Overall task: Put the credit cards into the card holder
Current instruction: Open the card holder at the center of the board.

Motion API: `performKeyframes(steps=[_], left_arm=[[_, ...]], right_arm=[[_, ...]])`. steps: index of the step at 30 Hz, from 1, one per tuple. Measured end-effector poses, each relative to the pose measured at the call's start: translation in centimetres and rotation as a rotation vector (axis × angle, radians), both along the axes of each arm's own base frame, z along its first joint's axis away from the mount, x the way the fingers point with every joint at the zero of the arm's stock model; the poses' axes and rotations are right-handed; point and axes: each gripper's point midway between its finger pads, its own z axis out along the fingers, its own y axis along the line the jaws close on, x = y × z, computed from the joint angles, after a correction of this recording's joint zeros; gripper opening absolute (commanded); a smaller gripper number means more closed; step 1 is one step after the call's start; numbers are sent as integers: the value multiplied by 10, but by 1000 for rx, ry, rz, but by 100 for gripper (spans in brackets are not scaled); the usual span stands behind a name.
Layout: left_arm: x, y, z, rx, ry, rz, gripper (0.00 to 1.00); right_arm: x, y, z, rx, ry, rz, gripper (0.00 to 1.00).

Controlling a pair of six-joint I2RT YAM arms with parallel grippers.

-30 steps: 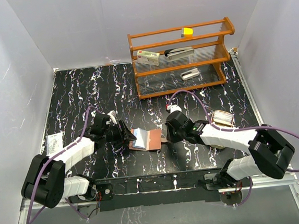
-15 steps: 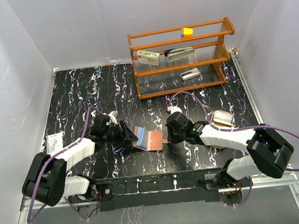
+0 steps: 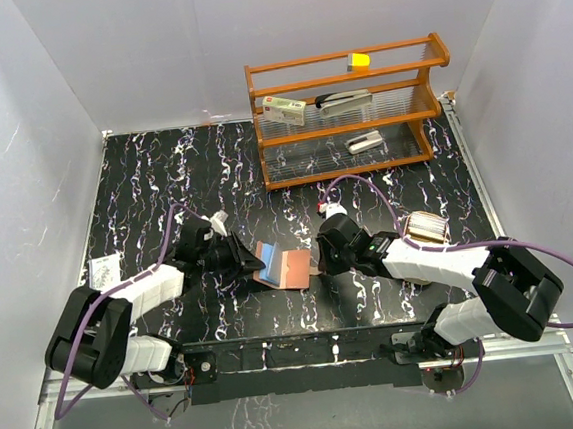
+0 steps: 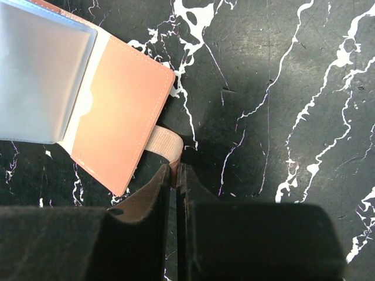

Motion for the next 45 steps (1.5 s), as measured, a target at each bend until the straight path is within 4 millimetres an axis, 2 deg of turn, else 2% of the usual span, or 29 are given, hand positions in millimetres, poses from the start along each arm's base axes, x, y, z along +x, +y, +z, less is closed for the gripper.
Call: performKeyframes(steps=[4, 9, 12, 13, 17, 21, 24, 29, 33, 41, 44, 45], left_arm=[[0, -1, 3, -10, 1, 3, 0], [-4, 2, 13, -9, -19, 7, 0], [-6, 7, 21, 5, -49, 11, 0], [-7, 10, 25, 16, -68, 14, 0], [-9, 18, 21, 70, -82, 18, 0], [-13, 23, 13, 109, -68, 14, 4], [-14, 24, 11, 119, -64, 12, 6], [-13, 24, 11, 119, -66, 14, 13], [-13, 24, 12, 117, -65, 15, 3], [-13, 23, 13, 112, -67, 15, 15], [-13, 23, 13, 111, -66, 16, 15], [-13, 23, 13, 110, -66, 16, 11]], right_arm=[[-1, 2, 2, 4, 12, 5, 17], [3, 12, 25, 37, 24, -2, 35], [4, 20, 46, 91, 17, -8, 44], [4, 26, 61, 139, 13, -9, 45], [-1, 43, 84, 265, 33, -5, 52], [0, 61, 93, 361, 62, -3, 57], [4, 74, 91, 384, 89, -4, 61], [14, 91, 73, 394, 136, -16, 66], [17, 101, 57, 387, 179, -25, 67], [27, 120, 38, 379, 223, -19, 68], [28, 123, 32, 374, 232, -19, 71], [28, 123, 30, 371, 235, -20, 72]])
